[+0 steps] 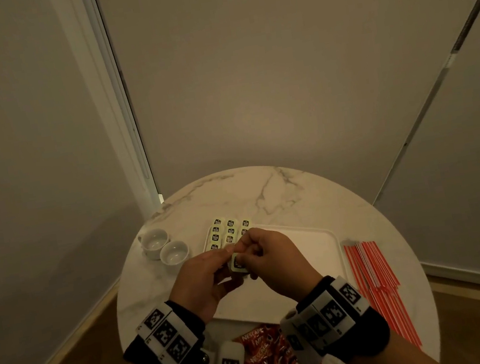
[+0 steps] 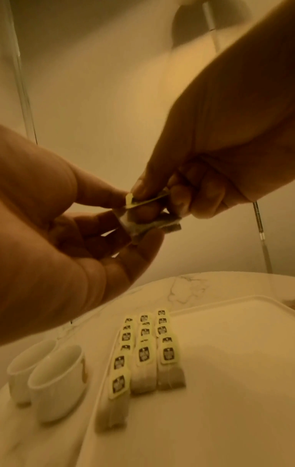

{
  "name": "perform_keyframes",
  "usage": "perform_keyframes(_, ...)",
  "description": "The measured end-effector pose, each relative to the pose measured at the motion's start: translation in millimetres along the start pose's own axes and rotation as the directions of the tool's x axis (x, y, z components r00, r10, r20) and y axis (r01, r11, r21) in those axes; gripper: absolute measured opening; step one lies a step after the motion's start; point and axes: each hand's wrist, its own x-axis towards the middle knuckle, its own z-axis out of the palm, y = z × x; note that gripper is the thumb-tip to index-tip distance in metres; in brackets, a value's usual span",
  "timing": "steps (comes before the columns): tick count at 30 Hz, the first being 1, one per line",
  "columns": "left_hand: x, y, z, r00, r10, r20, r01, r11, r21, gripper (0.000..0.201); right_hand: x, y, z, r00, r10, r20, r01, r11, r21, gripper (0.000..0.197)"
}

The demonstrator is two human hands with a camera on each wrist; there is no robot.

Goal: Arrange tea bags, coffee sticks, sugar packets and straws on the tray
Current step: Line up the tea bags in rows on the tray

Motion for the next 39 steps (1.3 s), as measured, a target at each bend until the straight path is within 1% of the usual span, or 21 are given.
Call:
perform_keyframes(2,1,0,-2,0.999,-0.047,0.007,0.047,0.999,-0.020,0.020,-1,0,-2,0.999,0.004,0.042,-0.004,1.000,0.003,0.006)
perform_keyframes(4,2,0,-3,0.999,-0.049,-0.002,0.049,0.999,-0.008,0.020,-1,2,-2,0.997,0.003,0.074,-0.002,1.000,-0.002,0.005)
perform_keyframes(7,5,0,-5,0.999,-0.009,-0.052,0.011,1.000,0.026,0.018,-1,5,1,0.993,-0.023,0.120,0.035,0.995,-0.098,0.014)
perform_keyframes(9,7,1,-7,0.997,0.014,-0.079,-0.011,0.999,0.039,0.020,-3,4,0,0.982,-0.043,0.183,0.073,0.984,-0.163,0.020)
perform_keyframes(11,7,1,-11,0.994,0.054,-0.090,-0.046,0.995,0.090,0.021,-5,0,-7,0.963,-0.065,0.263,0.117,0.975,-0.187,0.023)
perform_keyframes(12,7,1,-13,0.993,0.077,-0.089,-0.066,0.990,0.125,0.021,-5,-3,-12,0.959,-0.074,0.275,0.131,0.972,-0.194,0.022)
perform_keyframes(16,10,0,-18,0.990,0.114,-0.084,-0.094,0.974,0.204,0.018,10,-10,-31,0.984,-0.088,0.155,0.121,0.968,-0.219,0.015)
perform_keyframes(20,10,-2,-15,0.992,0.120,-0.034,-0.109,0.966,0.236,0.015,23,-17,-27,0.977,-0.099,0.191,0.146,0.957,-0.251,0.014)
perform_keyframes(23,11,-3,-15,0.992,0.123,-0.021,-0.115,0.965,0.236,0.016,27,-15,-15,0.984,-0.097,0.147,0.137,0.947,-0.290,0.022)
perform_keyframes(25,11,-4,-18,0.993,0.115,-0.015,-0.109,0.967,0.232,0.016,30,-10,-9,0.990,-0.068,0.121,0.102,0.951,-0.293,0.026)
perform_keyframes(30,11,-7,-28,0.996,0.090,0.025,-0.093,0.966,0.242,0.018,33,2,2,0.991,-0.018,0.135,0.054,0.961,-0.270,0.008)
perform_keyframes(33,14,-12,-34,0.998,0.060,0.035,-0.067,0.971,0.228,0.021,35,13,11,0.994,0.038,0.107,-0.012,0.972,-0.234,0.008)
perform_keyframes(34,15,-15,-36,0.998,0.052,0.037,-0.060,0.968,0.243,0.020,36,16,14,0.992,0.065,0.110,-0.039,0.975,-0.219,0.009)
perform_keyframes(37,19,-26,-41,0.998,0.048,0.041,-0.060,0.925,0.374,0.012,37,24,23,0.980,0.128,0.151,-0.095,0.974,-0.208,0.013)
perform_keyframes(39,23,-34,-46,0.999,0.031,0.013,-0.034,0.909,0.416,0.011,37,31,30,0.967,0.169,0.190,-0.129,0.970,-0.207,0.014)
